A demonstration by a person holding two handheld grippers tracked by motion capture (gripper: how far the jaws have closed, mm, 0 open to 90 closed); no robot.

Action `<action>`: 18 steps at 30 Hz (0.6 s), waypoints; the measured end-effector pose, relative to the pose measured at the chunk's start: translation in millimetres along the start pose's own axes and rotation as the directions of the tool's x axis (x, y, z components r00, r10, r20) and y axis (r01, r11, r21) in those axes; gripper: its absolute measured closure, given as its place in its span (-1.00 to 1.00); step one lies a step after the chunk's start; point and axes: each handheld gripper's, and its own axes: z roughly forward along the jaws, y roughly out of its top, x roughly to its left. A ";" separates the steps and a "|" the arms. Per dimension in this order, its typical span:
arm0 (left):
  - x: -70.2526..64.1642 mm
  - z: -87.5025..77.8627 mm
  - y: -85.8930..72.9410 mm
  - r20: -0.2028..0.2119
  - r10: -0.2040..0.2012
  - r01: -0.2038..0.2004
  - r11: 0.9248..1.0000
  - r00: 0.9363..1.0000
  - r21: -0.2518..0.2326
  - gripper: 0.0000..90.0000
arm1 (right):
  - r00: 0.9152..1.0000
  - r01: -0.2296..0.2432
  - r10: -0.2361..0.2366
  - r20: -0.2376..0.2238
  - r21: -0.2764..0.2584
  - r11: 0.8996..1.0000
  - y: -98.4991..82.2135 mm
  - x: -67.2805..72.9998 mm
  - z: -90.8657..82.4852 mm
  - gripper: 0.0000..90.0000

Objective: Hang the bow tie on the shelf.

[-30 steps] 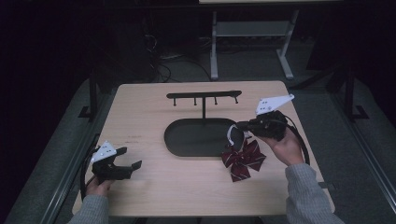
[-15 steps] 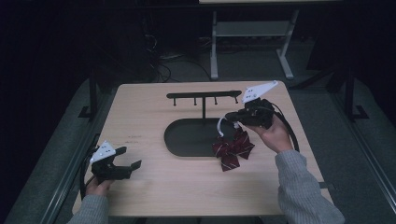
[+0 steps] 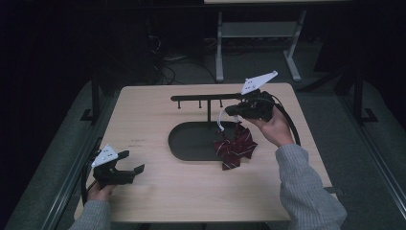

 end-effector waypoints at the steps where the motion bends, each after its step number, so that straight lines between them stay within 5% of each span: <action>1: 0.0 0.0 0.0 0.000 0.000 0.000 1.000 1.000 0.000 -0.71 | 1.000 0.000 0.000 0.000 0.000 1.000 0.0 0.0 0.0 0.96; 18: -0.2 -0.1 -0.5 0.004 -0.009 0.009 1.000 1.000 0.002 -0.71 | 1.000 0.002 -0.002 0.016 0.006 1.000 22.4 -18.4 9.0 0.96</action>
